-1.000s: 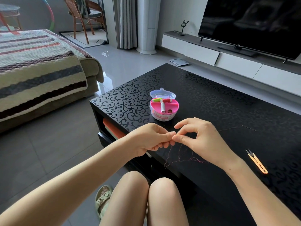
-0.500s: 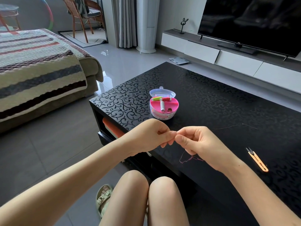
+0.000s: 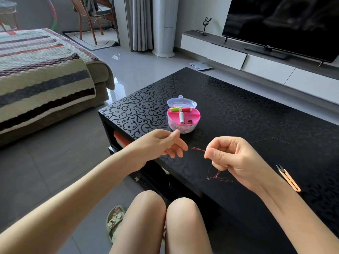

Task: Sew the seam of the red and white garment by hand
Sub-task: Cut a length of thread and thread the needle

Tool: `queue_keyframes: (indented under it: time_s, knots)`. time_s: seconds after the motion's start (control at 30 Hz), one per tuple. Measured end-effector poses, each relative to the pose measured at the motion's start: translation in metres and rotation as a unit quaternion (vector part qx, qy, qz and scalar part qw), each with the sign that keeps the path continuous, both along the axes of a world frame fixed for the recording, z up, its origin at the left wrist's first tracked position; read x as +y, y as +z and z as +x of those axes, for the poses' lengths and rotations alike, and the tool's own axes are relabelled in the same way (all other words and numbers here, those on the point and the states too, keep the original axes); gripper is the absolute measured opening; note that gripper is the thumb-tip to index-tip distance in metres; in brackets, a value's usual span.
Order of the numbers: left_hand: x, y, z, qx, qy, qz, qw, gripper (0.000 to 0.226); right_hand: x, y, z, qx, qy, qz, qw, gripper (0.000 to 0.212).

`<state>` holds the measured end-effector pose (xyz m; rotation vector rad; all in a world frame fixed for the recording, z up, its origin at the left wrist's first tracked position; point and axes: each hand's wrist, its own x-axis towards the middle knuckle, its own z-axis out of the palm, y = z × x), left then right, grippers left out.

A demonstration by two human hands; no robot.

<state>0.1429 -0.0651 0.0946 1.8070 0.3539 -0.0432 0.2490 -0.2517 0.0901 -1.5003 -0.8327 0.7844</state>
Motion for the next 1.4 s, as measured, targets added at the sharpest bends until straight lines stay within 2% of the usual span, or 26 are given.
queue_keyframes:
  time_s: [0.13, 0.17, 0.27, 0.4, 0.53, 0.83, 1.13, 1.3, 1.4]
  knots:
    - [0.003, 0.002, -0.001, 0.006, 0.011, 0.027, 1.000, 0.044, -0.002, 0.001, 0.004, 0.000, 0.025, 0.014, 1.000, 0.033]
    - [0.003, 0.002, -0.001, 0.004, 0.005, 0.035, 0.999, 0.044, -0.002, 0.002, 0.004, -0.003, 0.025, 0.013, 1.000, 0.032]
    - [0.000, 0.004, -0.001, -0.009, -0.030, 0.047, 0.998, 0.046, -0.001, 0.006, 0.004, -0.001, 0.019, 0.005, 1.000, 0.013]
    - [-0.006, 0.009, 0.000, -0.034, -0.090, 0.046, 0.994, 0.047, -0.001, 0.008, 0.002, 0.004, 0.031, -0.008, 0.999, 0.014]
    - [-0.010, 0.014, 0.004, -0.014, -0.141, 0.042, 0.989, 0.048, 0.001, 0.010, 0.001, -0.003, 0.058, -0.026, 0.998, 0.015]
    - [-0.010, 0.017, 0.002, 0.023, -0.189, -0.007, 0.982, 0.034, 0.003, 0.016, 0.001, -0.037, 0.089, -0.049, 0.994, 0.016]
    - [-0.006, 0.005, 0.006, 0.041, -0.139, -0.112, 0.983, 0.028, 0.005, 0.016, 0.004, -0.046, 0.088, -0.045, 0.994, 0.015]
    - [-0.002, -0.004, 0.007, 0.039, -0.161, -0.167, 0.972, 0.043, 0.006, 0.016, 0.005, -0.047, 0.088, -0.044, 0.994, 0.015]
    - [-0.003, -0.008, 0.008, 0.022, -0.146, -0.214, 0.966, 0.027, 0.008, 0.014, 0.004, -0.031, 0.075, -0.034, 0.996, 0.013]
